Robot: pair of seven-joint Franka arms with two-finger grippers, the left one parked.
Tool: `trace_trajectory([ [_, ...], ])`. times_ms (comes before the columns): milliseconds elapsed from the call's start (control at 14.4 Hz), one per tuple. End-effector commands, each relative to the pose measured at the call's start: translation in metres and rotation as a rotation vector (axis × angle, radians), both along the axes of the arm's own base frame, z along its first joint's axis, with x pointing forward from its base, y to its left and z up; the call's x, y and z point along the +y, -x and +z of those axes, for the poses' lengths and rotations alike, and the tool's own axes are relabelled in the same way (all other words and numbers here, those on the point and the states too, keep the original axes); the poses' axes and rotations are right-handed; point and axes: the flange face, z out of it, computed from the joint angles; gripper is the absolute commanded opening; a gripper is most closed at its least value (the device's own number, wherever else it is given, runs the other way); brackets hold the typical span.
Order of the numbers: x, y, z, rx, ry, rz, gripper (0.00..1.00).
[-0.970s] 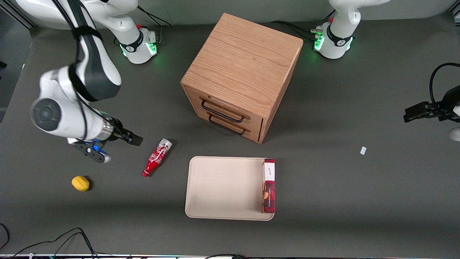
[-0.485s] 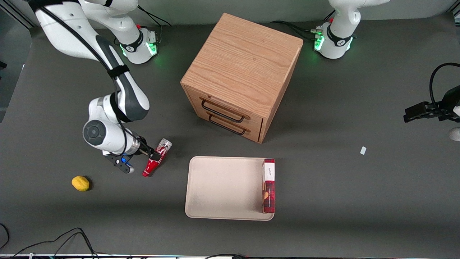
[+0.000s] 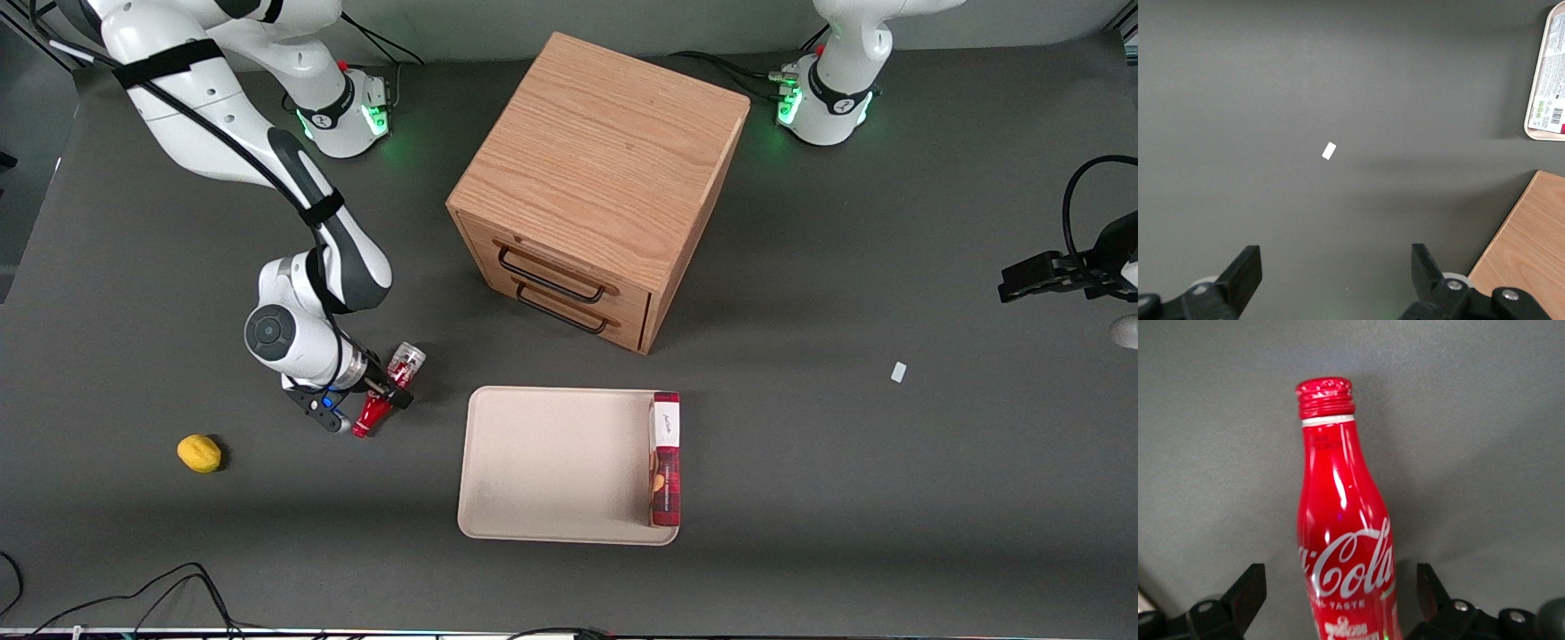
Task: Place coke bottle on tray
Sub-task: 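Close the right gripper around the bottle's body, then lift the bottle and carry it over the cream tray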
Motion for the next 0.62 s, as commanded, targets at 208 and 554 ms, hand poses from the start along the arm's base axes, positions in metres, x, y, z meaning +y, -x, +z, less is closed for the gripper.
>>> trace_trajectory([
  [208,0.003,0.007,-0.007,-0.026,0.025,0.031,0.0],
  [554,0.006,-0.003,0.04,-0.036,0.04,0.109,0.0],
])
